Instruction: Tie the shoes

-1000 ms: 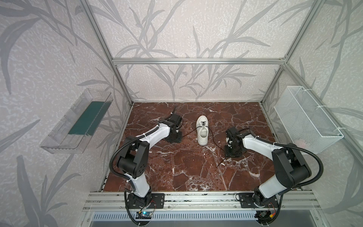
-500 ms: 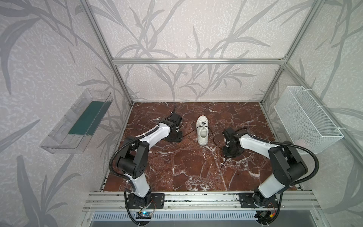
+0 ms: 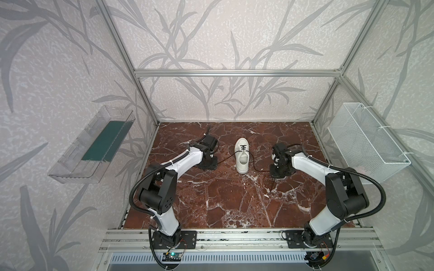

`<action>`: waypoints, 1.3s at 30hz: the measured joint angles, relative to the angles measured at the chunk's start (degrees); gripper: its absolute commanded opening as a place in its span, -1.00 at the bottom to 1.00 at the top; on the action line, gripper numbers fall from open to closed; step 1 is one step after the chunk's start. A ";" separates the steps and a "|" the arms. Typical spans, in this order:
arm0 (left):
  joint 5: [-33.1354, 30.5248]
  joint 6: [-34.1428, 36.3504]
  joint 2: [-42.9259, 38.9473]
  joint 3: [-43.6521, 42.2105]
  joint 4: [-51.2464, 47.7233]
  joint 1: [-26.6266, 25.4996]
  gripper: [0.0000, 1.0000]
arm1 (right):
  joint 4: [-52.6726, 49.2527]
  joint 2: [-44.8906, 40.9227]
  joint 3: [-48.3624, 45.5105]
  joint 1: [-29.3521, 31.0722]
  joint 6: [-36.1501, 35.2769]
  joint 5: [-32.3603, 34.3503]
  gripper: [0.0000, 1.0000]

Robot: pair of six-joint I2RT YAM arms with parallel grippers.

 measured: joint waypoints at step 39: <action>-2.51 -3.89 -12.63 -13.77 0.57 1.09 -0.18 | 6.75 44.57 66.25 12.22 23.02 -30.08 -1.00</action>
